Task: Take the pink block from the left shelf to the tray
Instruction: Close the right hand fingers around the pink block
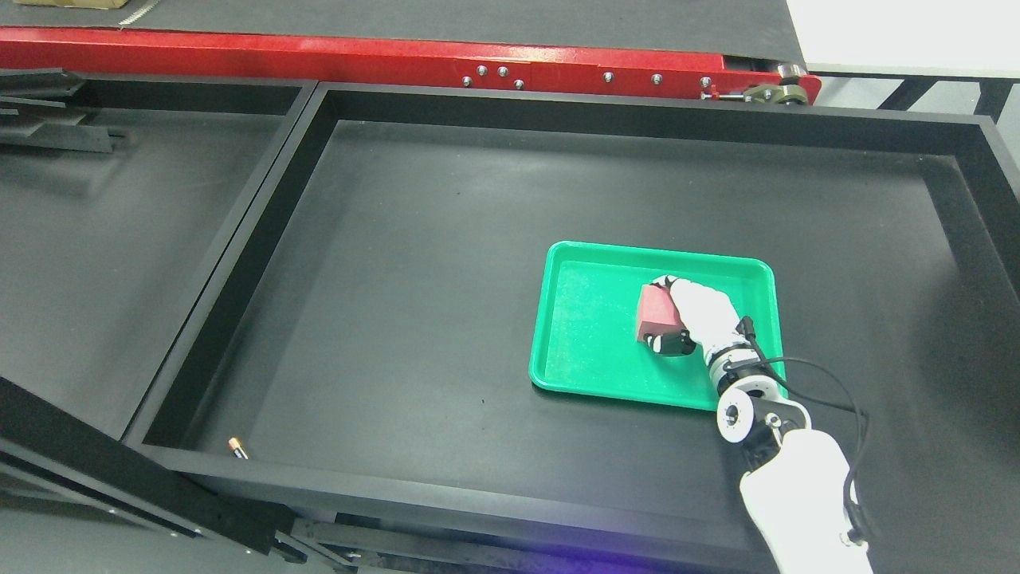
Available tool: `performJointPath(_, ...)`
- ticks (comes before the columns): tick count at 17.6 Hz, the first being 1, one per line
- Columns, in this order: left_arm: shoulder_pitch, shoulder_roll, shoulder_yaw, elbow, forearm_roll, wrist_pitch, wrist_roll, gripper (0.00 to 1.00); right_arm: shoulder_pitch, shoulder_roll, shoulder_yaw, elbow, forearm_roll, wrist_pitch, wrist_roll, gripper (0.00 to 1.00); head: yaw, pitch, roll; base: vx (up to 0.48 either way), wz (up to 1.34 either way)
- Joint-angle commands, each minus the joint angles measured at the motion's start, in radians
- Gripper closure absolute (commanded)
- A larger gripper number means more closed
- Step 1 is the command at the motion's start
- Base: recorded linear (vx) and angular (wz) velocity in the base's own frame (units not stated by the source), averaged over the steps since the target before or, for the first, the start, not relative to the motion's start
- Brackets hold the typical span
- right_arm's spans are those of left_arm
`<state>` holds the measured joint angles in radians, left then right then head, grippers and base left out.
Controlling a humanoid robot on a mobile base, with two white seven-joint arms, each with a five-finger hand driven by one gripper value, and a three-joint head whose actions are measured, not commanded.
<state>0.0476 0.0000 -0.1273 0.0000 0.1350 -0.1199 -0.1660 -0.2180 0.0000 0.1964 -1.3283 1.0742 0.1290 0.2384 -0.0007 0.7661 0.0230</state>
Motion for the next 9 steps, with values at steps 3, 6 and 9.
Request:
performJointPath(3,0.000,0.017,0.000,-0.017,0.000,0.002,0.000,0.00,-0.081,-0.017,-0.005,0.011,-0.005,-0.055,-0.007,0.95,0.0000,0.000,0.000,0.000,0.00)
performJointPath(6,0.000,0.017,0.000,-0.017,0.000,0.000,0.000,0.00,-0.077,-0.017,-0.017,-0.002,-0.020,-0.072,-0.024,0.97,0.0000,0.000,0.000,0.000,0.00)
performJointPath(9,0.000,0.017,0.000,-0.017,0.000,0.002,0.000,0.00,-0.051,-0.017,-0.069,-0.077,-0.153,-0.135,-0.088,0.96,0.0000,0.000,0.000,0.000,0.00)
